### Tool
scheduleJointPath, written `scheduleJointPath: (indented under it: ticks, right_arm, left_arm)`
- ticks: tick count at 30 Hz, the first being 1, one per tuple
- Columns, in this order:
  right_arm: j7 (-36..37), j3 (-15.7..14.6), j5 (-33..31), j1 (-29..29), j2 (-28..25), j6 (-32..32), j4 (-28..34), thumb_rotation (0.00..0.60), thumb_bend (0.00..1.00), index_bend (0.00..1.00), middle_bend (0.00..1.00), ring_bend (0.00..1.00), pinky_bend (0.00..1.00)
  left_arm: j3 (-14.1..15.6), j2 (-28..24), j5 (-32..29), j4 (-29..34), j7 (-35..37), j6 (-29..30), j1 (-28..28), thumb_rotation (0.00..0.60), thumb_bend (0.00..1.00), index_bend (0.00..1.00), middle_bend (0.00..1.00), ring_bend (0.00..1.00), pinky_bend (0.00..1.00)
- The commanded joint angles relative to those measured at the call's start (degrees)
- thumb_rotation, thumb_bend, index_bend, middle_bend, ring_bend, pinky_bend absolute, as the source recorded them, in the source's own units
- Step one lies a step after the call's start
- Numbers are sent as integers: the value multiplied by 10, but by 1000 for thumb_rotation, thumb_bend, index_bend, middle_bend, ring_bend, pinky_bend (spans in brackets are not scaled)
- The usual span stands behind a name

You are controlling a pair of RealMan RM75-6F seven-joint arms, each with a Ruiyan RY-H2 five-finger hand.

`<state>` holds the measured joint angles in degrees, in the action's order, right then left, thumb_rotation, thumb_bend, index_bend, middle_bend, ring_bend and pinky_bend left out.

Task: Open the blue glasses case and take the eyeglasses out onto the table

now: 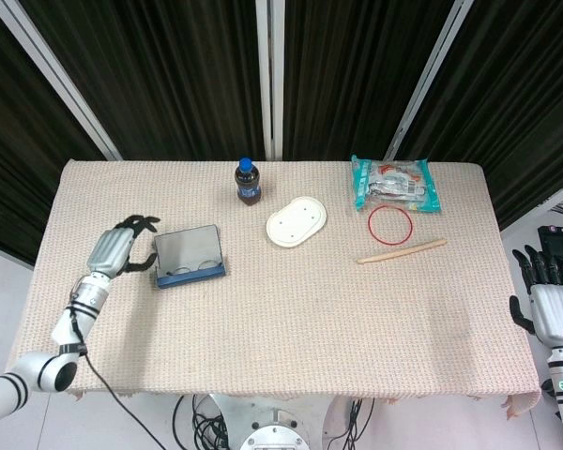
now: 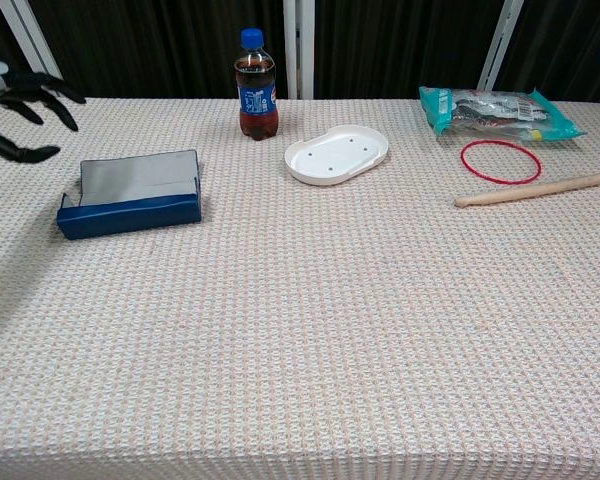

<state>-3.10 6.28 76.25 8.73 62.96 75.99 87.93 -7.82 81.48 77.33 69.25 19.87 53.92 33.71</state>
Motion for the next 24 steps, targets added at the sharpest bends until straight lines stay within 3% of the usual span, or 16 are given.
scheduleJointPath:
  ticks: [1,7,15,24]
  right_arm:
    - [1,2,2,-1,-3,5,3,600,463,0,0,0,0]
    - [-4,8,1,-1,-10,14,14,600,463,0,0,0,0]
    - [-6,9,1,-2,-15,17,23,600,463,0,0,0,0]
    - [-2,10,3,1,-21,13,27,600,463,0,0,0,0]
  left_arm:
    - [40,-30,43,33,18,4,-22,600,374,178,273,106,212]
    - [67,-35,78,36,37,10,-26,600,373,172,271,99,205]
    - [68,-23,76,16,46,14,-26,600,374,166,265,88,204]
    - [69,-27,69,37,15,-7,-14,600,375,163,265,73,203]
